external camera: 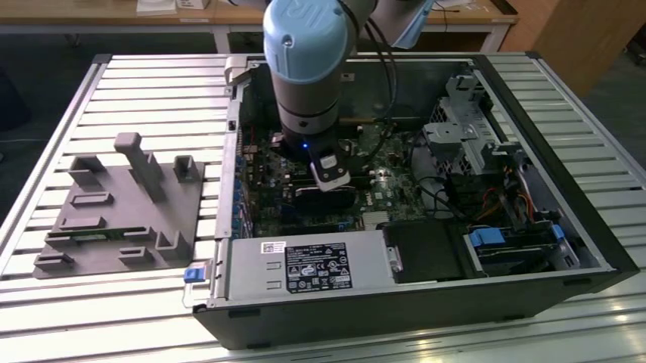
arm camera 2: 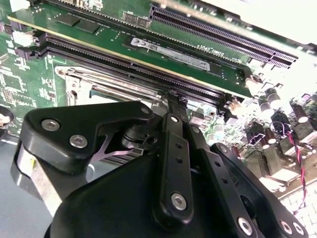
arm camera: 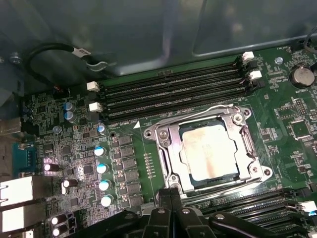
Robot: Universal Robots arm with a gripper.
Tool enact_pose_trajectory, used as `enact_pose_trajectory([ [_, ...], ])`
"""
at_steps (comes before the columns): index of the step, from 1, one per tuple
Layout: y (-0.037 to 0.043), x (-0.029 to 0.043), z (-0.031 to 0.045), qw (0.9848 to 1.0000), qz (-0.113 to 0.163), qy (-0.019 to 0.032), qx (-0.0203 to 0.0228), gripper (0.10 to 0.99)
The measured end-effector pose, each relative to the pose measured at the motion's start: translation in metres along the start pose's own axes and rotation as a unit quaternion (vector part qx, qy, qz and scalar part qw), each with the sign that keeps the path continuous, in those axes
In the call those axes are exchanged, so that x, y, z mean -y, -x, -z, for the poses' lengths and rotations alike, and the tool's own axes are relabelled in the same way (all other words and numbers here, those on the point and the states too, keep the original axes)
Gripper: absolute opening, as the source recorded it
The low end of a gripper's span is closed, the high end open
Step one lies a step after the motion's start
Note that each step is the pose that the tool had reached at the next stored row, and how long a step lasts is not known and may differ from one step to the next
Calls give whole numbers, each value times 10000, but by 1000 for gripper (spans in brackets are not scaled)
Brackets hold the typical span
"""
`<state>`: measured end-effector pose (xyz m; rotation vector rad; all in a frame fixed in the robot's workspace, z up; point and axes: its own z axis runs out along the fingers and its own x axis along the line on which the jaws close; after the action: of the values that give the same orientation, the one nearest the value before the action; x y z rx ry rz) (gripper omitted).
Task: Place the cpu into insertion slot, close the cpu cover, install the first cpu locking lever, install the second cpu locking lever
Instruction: 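Install the second cpu locking lever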
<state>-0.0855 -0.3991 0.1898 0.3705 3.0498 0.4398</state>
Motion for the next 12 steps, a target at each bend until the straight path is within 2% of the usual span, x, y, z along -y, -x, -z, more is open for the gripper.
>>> enact_pose_trajectory([
  [5, -5, 2, -2, 10000, 2, -30, 8, 106],
  [12, -4, -29, 101, 10000, 2, -30, 8, 106],
])
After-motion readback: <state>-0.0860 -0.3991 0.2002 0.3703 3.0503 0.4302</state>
